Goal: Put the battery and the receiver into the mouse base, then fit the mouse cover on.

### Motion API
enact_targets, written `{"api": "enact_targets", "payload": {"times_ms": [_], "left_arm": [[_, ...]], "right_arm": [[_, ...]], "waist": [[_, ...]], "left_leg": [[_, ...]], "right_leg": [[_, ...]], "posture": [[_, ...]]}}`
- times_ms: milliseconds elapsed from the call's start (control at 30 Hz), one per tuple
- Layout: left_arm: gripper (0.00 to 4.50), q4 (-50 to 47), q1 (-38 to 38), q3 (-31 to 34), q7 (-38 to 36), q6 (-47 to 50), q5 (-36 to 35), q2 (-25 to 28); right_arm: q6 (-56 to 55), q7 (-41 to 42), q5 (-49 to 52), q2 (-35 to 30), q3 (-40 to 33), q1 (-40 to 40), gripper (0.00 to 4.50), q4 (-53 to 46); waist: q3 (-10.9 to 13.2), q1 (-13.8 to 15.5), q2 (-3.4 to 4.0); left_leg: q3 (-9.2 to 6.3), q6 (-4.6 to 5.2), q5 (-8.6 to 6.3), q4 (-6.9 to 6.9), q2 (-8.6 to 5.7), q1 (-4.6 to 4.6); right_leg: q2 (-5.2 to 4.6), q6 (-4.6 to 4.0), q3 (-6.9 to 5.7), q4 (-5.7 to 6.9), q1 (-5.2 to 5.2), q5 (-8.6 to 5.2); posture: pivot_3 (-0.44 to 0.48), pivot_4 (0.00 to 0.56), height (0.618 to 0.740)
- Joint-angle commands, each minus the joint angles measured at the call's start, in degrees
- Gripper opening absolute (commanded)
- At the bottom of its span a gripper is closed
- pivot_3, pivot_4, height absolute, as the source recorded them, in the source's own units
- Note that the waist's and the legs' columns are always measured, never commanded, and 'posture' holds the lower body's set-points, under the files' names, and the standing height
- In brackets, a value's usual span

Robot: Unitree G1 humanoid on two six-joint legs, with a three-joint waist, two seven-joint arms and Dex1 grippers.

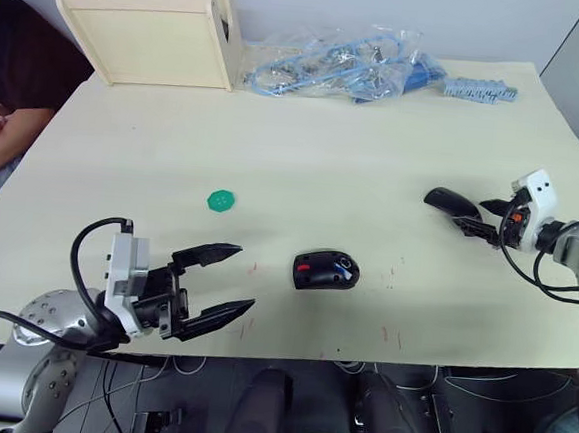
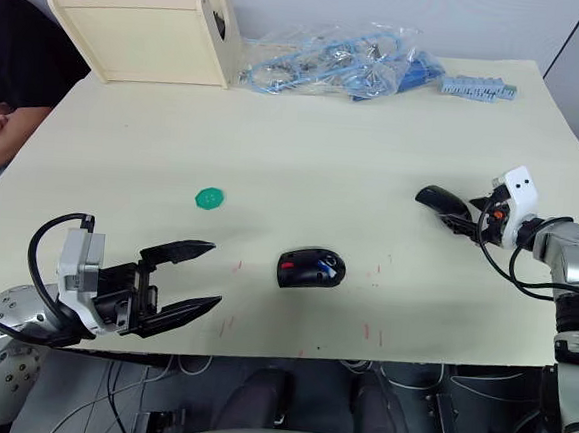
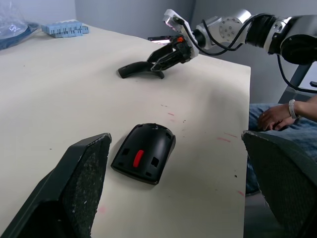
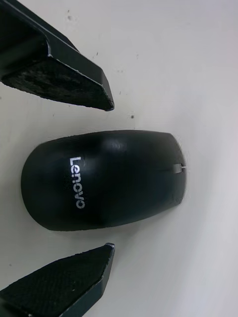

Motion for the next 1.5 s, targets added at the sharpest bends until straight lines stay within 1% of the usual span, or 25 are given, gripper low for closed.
{"api": "enact_targets", "payload": {"times_ms": [33,133,167,200,233,267,300,433,667,900,1300,1500], "left_arm": [[4.48,-0.10,-0.17,-0.11,-0.76,-1.09,-0.12,0.32],[4.48,0.22,0.03,-0.03,-1.45,-1.31,-0.06,0.40],[4.50,0.34,-0.03,-0.04,-1.77,-1.36,-0.14,0.43],[4.50,0.41,-0.10,-0.05,-1.99,-1.40,-0.19,0.45],[4.50,0.54,-0.13,-0.05,-2.38,-1.49,-0.28,0.48],[4.50,0.69,-0.19,-0.05,-2.82,-1.63,-0.39,0.47],[4.50,0.84,-0.25,-0.06,-3.32,-1.72,-0.57,0.45],[4.50,1.52,-0.88,0.44,-4.76,-1.93,-1.80,0.12],[4.50,2.39,-0.97,0.73,-5.53,-2.34,-1.62,-0.05],[4.50,2.92,-1.19,0.30,-5.63,-2.80,-1.01,-0.29],[4.50,2.93,-0.80,-0.30,-5.57,-3.34,-0.61,-0.60],[4.50,4.25,-1.53,-0.82,-6.18,-3.28,-0.38,-0.21]], "right_arm": [[-2.21,1.56,-1.88,-0.46,0.61,-2.92,4.50,2.43],[-3.13,2.57,-2.87,-0.63,1.12,-4.01,4.50,4.54],[-3.33,3.04,-3.05,-0.75,1.15,-4.31,4.11,5.18],[-3.50,3.37,-3.20,-0.80,1.13,-4.53,3.94,5.66],[-3.60,3.67,-3.27,-0.79,1.02,-4.67,3.42,5.97],[-3.97,3.94,-3.53,-0.80,1.01,-4.72,3.27,6.20],[-4.31,4.04,-3.78,-0.76,0.97,-4.79,2.79,6.42],[-4.63,4.55,-4.07,-0.64,0.56,-4.98,2.79,7.04],[-5.11,5.24,-3.77,-1.09,-0.08,-5.24,2.79,7.74],[-4.08,5.25,-3.43,-0.88,-0.18,-3.97,2.79,5.82],[5.43,2.33,0.02,-1.05,-1.67,4.07,2.79,-12.39],[9.99,3.61,3.59,-3.96,-3.01,8.81,2.79,-28.11]], "waist": [[0.00,0.01,0.00],[0.00,-0.01,0.01],[0.00,-0.01,0.01],[0.00,-0.01,0.01],[0.00,-0.01,0.01],[0.00,-0.01,0.01],[0.00,-0.01,0.01],[0.00,-0.01,0.01],[0.01,-0.01,0.01],[0.01,-0.01,0.01],[0.01,0.04,0.01],[0.07,0.09,0.12]], "left_leg": [[0.00,0.00,0.00,0.00,0.00,-0.01],[0.04,0.00,0.00,0.00,0.00,-0.03],[0.04,0.00,0.00,0.00,0.00,-0.03],[0.04,0.00,0.00,0.00,0.00,-0.03],[0.04,0.00,0.00,0.00,0.00,-0.05],[0.04,0.00,0.00,0.00,0.00,-0.05],[0.04,0.00,0.00,-0.01,0.00,-0.05],[0.05,0.00,0.00,0.00,0.00,-0.05],[0.05,0.00,0.00,0.00,0.00,-0.05],[0.05,0.00,0.00,0.00,0.00,-0.05],[0.03,0.00,0.00,0.00,0.00,-0.06],[0.01,0.00,0.00,0.00,0.01,-0.07]], "right_leg": [[0.00,0.00,0.00,0.00,-0.01,0.00],[-0.01,0.00,0.02,0.01,-0.06,0.00],[-0.01,0.00,0.03,0.01,-0.06,0.00],[0.00,0.00,0.02,0.02,-0.07,0.00],[0.00,0.00,0.02,0.02,-0.08,0.00],[0.00,0.00,0.02,0.02,-0.08,0.00],[-0.01,0.00,0.03,0.02,-0.08,0.00],[-0.01,0.00,0.02,0.02,-0.08,0.00],[-0.01,0.00,0.03,0.03,-0.08,0.01],[-0.01,0.00,0.03,0.03,-0.08,0.00],[-0.01,0.00,0.02,0.06,-0.10,0.00],[-0.01,0.00,0.02,0.06,-0.11,0.00]], "posture": [[0.000,0.150,0.740],[0.000,0.150,0.740],[0.000,0.150,0.740],[0.000,0.150,0.740],[0.000,0.150,0.740],[0.000,0.150,0.740],[0.000,0.150,0.740],[0.000,0.150,0.740],[0.000,0.150,0.740],[0.000,0.150,0.740],[0.000,0.150,0.740],[0.000,0.150,0.740]]}}
